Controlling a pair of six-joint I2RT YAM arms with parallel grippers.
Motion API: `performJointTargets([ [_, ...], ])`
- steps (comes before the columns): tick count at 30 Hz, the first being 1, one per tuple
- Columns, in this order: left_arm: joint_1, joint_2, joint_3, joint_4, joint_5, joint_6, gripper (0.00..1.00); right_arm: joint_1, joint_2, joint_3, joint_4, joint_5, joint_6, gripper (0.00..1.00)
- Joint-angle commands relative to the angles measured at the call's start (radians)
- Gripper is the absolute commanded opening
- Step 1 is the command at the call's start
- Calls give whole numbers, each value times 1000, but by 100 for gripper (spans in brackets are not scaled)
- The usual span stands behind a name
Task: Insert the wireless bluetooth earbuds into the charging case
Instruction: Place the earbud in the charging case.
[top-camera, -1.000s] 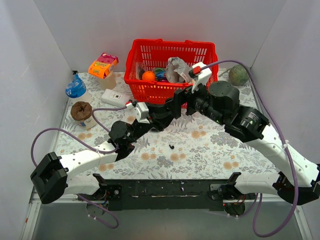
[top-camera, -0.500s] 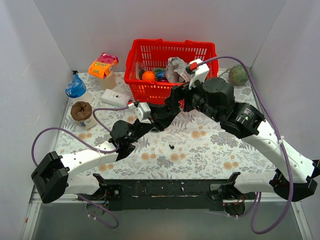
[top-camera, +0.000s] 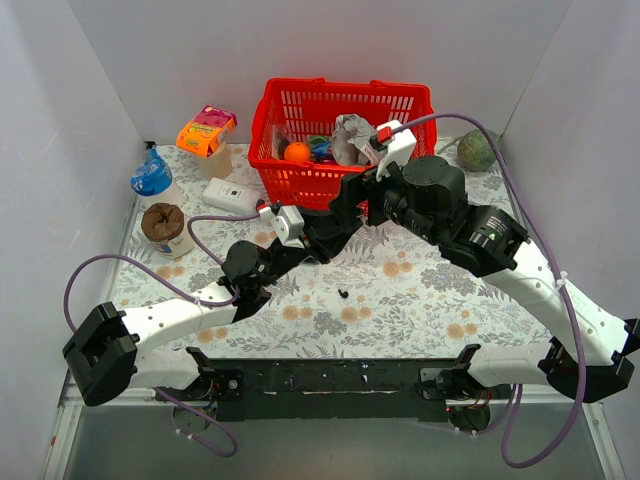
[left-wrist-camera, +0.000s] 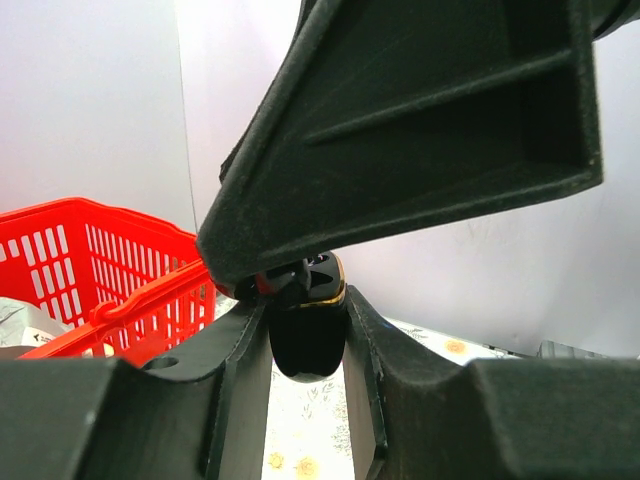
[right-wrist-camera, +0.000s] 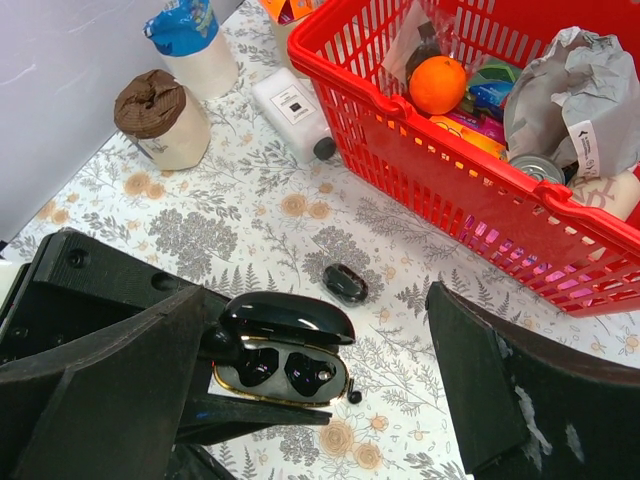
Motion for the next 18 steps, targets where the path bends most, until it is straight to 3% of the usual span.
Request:
performJointTargets([
  [1,-2,-27,36,33,-14,15,0,3,-39,1,-28,21,-12,98],
  [18,-2,-47,26,45,-14,10,0,3,-75,-23,-42,58,-29,98],
])
